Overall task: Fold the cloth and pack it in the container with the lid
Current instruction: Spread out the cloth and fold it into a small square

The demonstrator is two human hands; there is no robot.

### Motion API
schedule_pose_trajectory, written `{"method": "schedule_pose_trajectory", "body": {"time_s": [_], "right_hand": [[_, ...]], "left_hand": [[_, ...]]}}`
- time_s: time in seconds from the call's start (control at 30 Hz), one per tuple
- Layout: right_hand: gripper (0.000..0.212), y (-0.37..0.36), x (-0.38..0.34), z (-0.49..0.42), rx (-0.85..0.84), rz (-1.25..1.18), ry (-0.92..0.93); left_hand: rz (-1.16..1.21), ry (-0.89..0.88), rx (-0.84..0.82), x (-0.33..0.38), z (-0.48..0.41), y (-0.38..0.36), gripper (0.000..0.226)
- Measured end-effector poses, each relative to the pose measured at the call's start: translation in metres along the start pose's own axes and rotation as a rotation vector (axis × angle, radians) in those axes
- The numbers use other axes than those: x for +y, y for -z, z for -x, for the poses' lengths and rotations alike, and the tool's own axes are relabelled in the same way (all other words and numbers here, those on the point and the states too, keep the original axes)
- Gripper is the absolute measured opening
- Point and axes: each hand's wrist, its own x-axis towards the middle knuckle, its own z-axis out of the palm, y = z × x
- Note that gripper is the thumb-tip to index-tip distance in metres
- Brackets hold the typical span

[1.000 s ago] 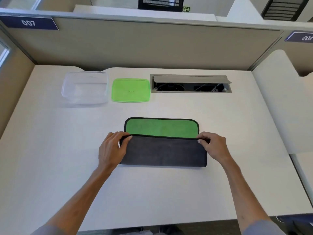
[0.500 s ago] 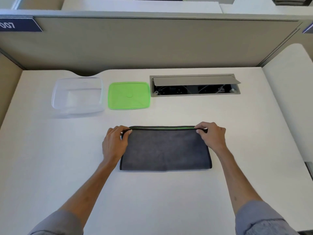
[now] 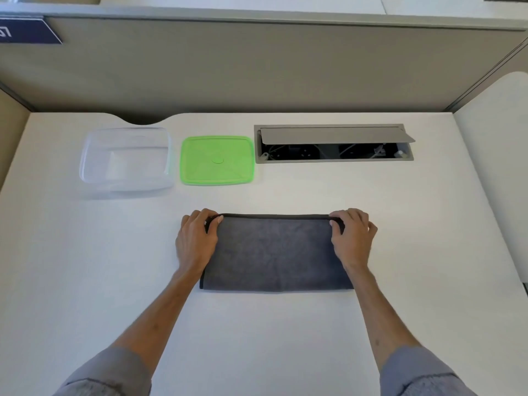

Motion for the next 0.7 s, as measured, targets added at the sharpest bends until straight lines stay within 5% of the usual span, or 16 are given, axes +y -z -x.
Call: {"method": "schedule_pose_trajectory", "body": {"time_s": [0.17, 0.33, 0.7], "right_hand": [[0.038, -0.008, -0.012, 0.029, 0.106, 0.058, 0.069], [0.049, -0.015, -0.026, 0.084, 0.003, 0.039, 0.169], [0.071, 0.000, 0.024, 0.140, -0.083, 0.105, -0.165]], "left_hand": [[-0.140, 0.014, 0.087, -0.004, 0.014, -0.009, 0.028], [-0.181, -0.134, 0.100, 0.006, 0.060, -0.024, 0.048], [-0.340, -0.247, -0.023, -0.044, 0.110, -0.039, 0.066]]}}
